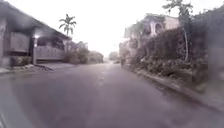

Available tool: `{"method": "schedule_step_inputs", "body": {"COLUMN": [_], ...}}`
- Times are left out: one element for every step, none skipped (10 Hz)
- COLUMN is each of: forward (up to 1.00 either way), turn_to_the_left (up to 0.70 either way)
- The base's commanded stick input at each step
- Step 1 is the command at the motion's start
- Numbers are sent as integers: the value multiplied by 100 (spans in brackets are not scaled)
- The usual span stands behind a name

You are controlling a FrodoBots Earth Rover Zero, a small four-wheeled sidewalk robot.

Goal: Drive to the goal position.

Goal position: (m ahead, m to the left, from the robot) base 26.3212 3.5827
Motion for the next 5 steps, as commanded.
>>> {"method": "schedule_step_inputs", "body": {"forward": [100, 100, 100, 100, 100], "turn_to_the_left": [0, 0, 0, 0, 0]}}
